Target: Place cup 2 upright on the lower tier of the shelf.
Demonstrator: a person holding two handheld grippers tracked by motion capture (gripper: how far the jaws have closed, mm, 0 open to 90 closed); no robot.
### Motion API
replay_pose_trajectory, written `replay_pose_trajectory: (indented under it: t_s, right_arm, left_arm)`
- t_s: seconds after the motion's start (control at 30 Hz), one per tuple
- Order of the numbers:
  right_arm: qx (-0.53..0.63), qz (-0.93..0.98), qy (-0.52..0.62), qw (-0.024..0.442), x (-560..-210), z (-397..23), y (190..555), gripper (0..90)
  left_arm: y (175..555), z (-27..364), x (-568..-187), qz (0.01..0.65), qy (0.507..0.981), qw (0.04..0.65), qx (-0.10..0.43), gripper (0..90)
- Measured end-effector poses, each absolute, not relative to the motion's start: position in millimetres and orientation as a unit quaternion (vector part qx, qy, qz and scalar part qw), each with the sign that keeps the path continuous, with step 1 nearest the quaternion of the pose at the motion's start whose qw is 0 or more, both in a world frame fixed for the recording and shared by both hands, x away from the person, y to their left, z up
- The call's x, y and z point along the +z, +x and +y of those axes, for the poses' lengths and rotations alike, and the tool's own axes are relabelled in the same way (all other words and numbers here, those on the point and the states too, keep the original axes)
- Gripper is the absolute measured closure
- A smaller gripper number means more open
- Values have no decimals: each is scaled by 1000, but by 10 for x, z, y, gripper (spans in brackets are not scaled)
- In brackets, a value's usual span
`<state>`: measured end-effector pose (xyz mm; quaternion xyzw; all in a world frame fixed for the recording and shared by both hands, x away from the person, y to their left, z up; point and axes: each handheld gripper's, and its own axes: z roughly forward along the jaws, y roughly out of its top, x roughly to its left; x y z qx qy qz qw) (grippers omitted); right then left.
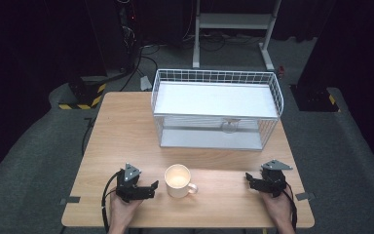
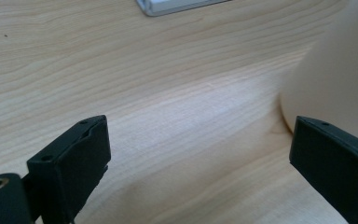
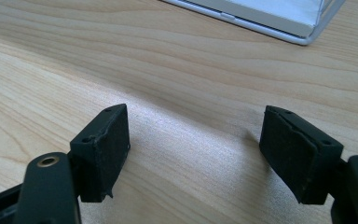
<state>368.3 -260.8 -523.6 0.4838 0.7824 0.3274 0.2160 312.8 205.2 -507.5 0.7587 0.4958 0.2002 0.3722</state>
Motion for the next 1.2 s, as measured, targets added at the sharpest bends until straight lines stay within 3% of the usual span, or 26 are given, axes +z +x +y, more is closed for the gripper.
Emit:
replay_pose_trajectory:
  t_s: [0.13,0.63,1.2]
  right_arm:
    - [328,782,486,214,-5236,-2609,3681,238]
    - [327,781,488,213,-5235,-2607,3679,238]
    - [327,781,488,213,-5235,-2606,3679,238]
  left_arm:
    - [3038,2037,-5052,496,754,393,178,57]
    - [2817,1785,-4910,461,759,427,173,31]
    - [2860,1494,-4752,434,771,433,171,14]
